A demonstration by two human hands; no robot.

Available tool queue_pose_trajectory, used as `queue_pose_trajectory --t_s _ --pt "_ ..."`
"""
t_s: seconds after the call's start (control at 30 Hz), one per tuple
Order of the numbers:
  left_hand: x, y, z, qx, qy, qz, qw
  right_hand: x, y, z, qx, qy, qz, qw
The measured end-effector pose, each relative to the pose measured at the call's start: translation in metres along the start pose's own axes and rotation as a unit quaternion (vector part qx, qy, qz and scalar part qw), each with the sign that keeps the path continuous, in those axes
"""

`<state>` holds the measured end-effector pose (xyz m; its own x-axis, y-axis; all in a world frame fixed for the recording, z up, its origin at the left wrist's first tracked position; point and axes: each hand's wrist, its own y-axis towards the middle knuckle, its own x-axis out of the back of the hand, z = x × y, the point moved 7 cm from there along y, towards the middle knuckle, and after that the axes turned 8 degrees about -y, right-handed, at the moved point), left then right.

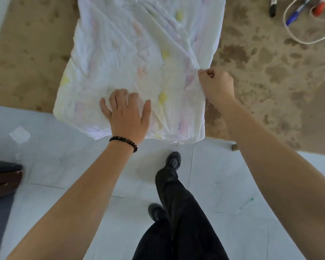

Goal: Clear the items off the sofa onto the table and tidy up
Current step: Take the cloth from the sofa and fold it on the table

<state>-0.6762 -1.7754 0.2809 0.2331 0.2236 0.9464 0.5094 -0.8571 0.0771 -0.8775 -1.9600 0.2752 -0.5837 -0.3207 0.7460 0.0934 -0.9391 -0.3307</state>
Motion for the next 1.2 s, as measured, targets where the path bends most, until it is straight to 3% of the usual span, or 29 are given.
queue_pose_trajectory --t_s 0.07,0.13,0.27,0.4,0.43,0.53,0.67,0.8,0.93,1.0,1.1,1.2 --pt "0.001 0.047 0.003 -0.017 0.005 -0.004 1.0 0.008 0.016 0.016 0.032 -0.073 -0.073 0.994" --pt "-0.008 0.098 0.007 -0.027 0.024 0.047 0.998 0.01 0.038 0.036 0.066 -0.105 -0.108 0.986" --pt "-0.027 0.162 0.02 -0.036 0.07 0.115 0.99 -0.008 0.08 0.075 0.09 -0.154 -0.062 0.982" --pt "-0.036 0.167 0.028 -0.023 0.096 0.143 0.985 -0.022 0.094 0.112 0.149 -0.179 -0.034 0.972" --pt "-0.036 0.165 0.028 -0.021 0.097 0.144 0.985 -0.015 0.096 0.112 0.14 -0.151 -0.058 0.977" --pt "-0.033 0.165 0.025 -0.017 0.09 0.153 0.984 0.021 0.109 0.082 0.009 -0.049 -0.134 0.99" --pt "-0.033 0.167 0.023 -0.018 0.093 0.175 0.98 0.021 0.121 0.071 -0.035 -0.193 -0.074 0.978" --pt "-0.023 0.184 0.023 -0.053 0.086 0.175 0.979 0.012 0.133 0.12 0.058 -0.226 -0.101 0.967" --pt "0.013 0.256 0.02 -0.129 0.003 0.013 0.992 -0.018 0.149 0.181 0.209 -0.203 -0.104 0.951" --pt "0.022 0.31 0.021 -0.142 -0.026 -0.027 0.989 -0.037 0.16 0.202 0.262 -0.235 -0.081 0.932" --pt "0.019 0.386 0.026 -0.139 -0.015 -0.011 0.99 -0.057 0.174 0.21 0.28 -0.259 -0.067 0.922" --pt "0.003 0.442 0.045 -0.078 0.003 0.066 0.995 -0.056 0.182 0.211 0.255 -0.234 -0.104 0.933"
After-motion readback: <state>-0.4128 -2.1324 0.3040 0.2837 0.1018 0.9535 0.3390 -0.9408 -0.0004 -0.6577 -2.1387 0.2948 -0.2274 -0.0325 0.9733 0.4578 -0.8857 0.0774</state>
